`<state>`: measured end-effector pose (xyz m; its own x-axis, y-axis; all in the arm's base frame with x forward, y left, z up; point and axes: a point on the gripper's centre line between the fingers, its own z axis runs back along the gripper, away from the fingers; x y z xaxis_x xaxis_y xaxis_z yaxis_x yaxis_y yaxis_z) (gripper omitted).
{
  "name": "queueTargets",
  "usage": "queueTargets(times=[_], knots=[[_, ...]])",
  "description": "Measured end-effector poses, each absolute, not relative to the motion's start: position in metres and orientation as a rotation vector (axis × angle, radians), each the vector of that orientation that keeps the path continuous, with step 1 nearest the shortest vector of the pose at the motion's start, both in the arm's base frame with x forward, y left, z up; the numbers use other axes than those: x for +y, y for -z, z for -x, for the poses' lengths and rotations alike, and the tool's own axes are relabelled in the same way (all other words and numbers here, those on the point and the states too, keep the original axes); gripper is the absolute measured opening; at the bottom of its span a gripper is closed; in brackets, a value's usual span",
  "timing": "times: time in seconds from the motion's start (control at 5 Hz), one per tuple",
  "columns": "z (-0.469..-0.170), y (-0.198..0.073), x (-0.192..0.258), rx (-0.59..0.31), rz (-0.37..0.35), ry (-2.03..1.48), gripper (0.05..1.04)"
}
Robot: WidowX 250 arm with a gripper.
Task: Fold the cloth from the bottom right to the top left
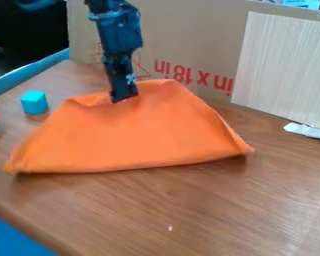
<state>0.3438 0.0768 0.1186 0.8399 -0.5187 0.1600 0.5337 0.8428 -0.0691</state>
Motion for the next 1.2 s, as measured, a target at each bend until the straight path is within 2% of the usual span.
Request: queueTargets(times=[0.4,0.8,1.0,1.2], knots=[[-0.382,-0.122,0.099,-0.134,0.117,0.518,0.068],[-0.401,-0.118,0.117,-0.100,0.116,0.492,0.091],[-0.409,-0.117,0.121,-0.090,0.116,0.504,0.281],[-0.414,-0.119,0.126,-0.097,0.102,0.506,0.525]])
